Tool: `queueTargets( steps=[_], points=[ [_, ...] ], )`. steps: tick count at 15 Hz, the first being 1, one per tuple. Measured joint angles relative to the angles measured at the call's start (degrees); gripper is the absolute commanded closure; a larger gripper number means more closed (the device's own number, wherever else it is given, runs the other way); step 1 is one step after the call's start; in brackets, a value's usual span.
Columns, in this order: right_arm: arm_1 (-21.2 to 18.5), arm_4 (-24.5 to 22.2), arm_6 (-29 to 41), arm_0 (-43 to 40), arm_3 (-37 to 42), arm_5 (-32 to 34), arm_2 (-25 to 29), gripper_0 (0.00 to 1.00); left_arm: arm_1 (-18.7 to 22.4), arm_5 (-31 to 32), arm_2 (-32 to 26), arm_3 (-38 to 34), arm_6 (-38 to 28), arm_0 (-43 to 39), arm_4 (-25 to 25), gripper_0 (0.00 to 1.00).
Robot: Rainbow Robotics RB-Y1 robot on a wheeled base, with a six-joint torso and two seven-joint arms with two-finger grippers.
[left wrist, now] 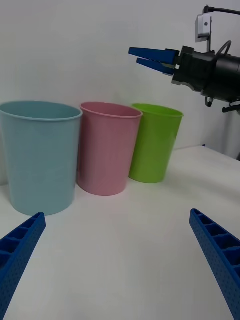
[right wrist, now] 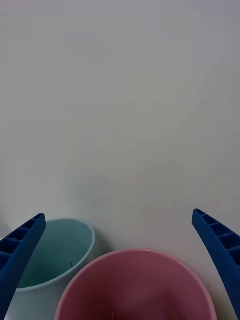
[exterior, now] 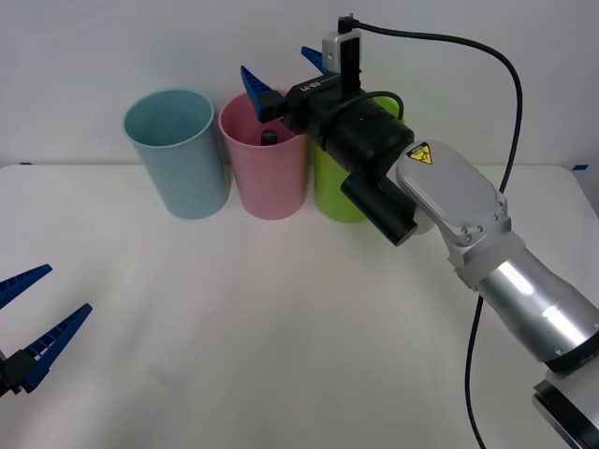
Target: Grasp the object on the table and drop it into the matching bin: aluminum can to the light blue bin, PET bottle to the pink bin.
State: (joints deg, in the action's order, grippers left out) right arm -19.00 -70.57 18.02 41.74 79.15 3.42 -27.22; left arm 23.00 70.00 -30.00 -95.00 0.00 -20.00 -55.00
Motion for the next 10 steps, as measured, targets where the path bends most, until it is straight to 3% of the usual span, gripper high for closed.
queueTargets(
  steps=[10],
  points=[
    [-16.3, 2.56, -0.59, -20.6, 25.05, 3.26, -1.04, 0.0, 0.0, 0.0, 0.0, 0.0, 0.0, 0.0, 0.0, 0.0]
  ],
)
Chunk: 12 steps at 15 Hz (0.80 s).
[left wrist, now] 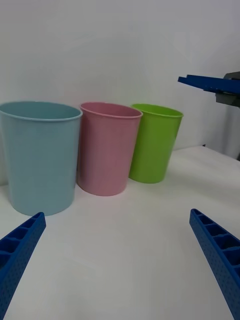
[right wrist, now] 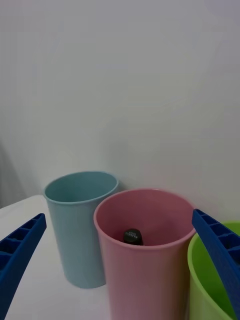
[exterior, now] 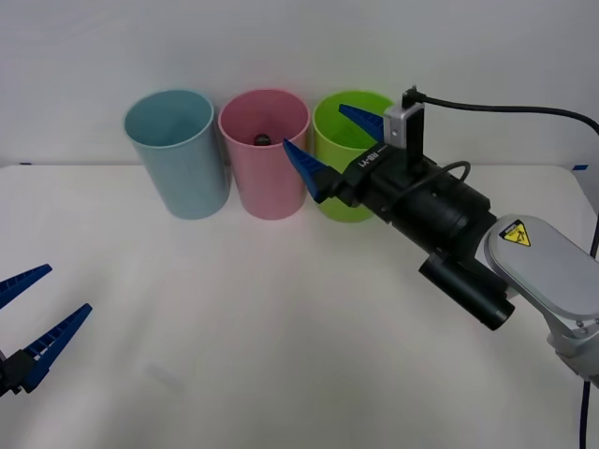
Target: Grasp the object on the table and drop it into the matching bin: aluminum can to the light blue bin, PET bottle to the pink bin.
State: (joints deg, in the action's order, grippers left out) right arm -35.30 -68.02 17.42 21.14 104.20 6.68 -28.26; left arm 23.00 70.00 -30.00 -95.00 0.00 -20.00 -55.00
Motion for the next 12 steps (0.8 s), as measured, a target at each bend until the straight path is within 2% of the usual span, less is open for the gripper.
queueTargets(
  steps=[5, 12],
  points=[
    [-5.27, 0.25, -1.59, -12.72, 10.04, 2.59, 3.79, 0.0, 0.0, 0.0, 0.0, 0.0, 0.0, 0.0, 0.0, 0.0],
    [-4.9, 0.09, -5.21, -28.02, 14.43, 17.79, 17.2, 0.0, 0.0, 0.0, 0.0, 0.0, 0.0, 0.0, 0.0, 0.0]
  ],
)
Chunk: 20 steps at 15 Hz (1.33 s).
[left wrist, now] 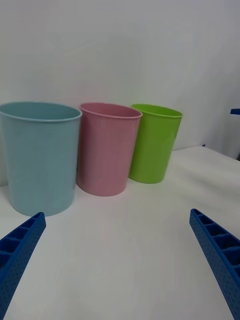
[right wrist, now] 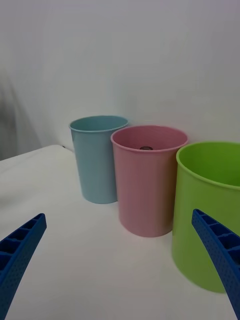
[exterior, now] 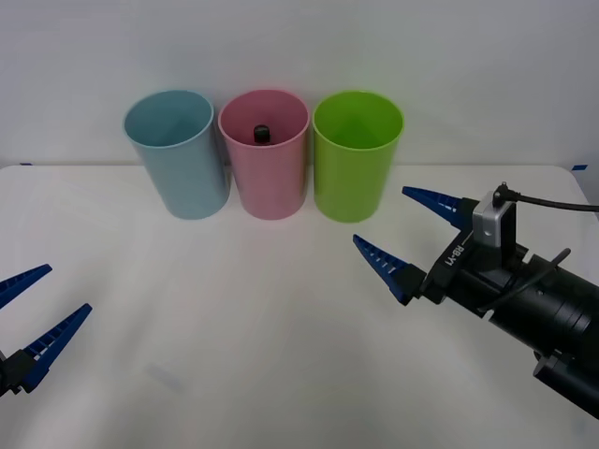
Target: Grasp the object on the table and drop it into the matching bin: aluminum can to the light blue bin, PET bottle to the pink bin.
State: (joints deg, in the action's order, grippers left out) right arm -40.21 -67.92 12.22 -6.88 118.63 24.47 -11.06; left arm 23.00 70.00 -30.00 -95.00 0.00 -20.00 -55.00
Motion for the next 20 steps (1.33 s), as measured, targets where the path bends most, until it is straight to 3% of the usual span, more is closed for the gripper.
queueTargets(
  steps=[10, 14, 20],
  points=[
    [5.29, 0.15, -4.43, -13.96, -1.14, 19.58, 17.58, 0.0, 0.0, 0.0, 0.0, 0.0, 0.0, 0.0, 0.0, 0.0],
    [8.63, 0.15, -6.51, -14.92, -6.11, 31.22, 24.69, 0.0, 0.0, 0.0, 0.0, 0.0, 0.0, 0.0, 0.0, 0.0],
    [9.0, 2.52, -9.96, -14.75, -14.8, 45.35, 34.13, 0.0, 0.0, 0.0, 0.0, 0.0, 0.0, 0.0, 0.0, 0.0]
  ],
)
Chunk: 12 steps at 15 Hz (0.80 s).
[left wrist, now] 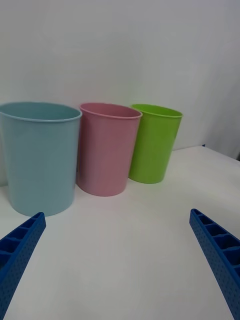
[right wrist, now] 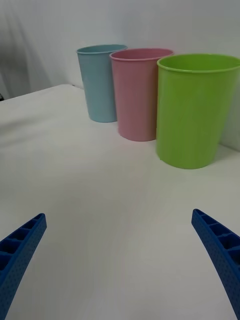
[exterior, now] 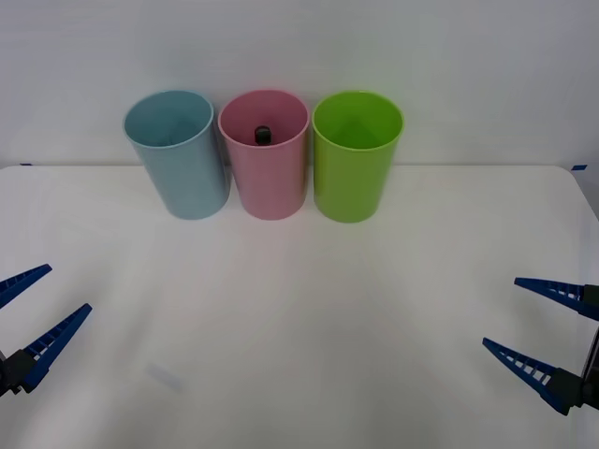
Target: Grasp the object on the table and drop it into the matching bin: aluminum can to the light blue bin, PET bottle to the pink bin.
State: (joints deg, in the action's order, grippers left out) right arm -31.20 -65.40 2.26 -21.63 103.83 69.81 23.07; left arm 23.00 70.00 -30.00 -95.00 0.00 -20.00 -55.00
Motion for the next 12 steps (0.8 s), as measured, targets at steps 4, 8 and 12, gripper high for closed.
queueTargets(
  steps=[4, 8, 12],
  points=[
    [-0.09, 0.88, -2.11, 0.49, -6.24, 4.95, 3.38, 0.0, 0.0, 0.0, 0.0, 0.0, 0.0, 0.0, 0.0, 0.0],
    [-0.16, 1.03, -3.28, 0.45, -8.62, 5.26, 3.41, 0.0, 0.0, 0.0, 0.0, 0.0, 0.0, 0.0, 0.0, 0.0],
    [-0.25, 1.0, -3.57, 0.28, -9.69, 5.52, 3.55, 0.0, 0.0, 0.0, 0.0, 0.0, 0.0, 0.0, 0.0, 0.0]
  ],
)
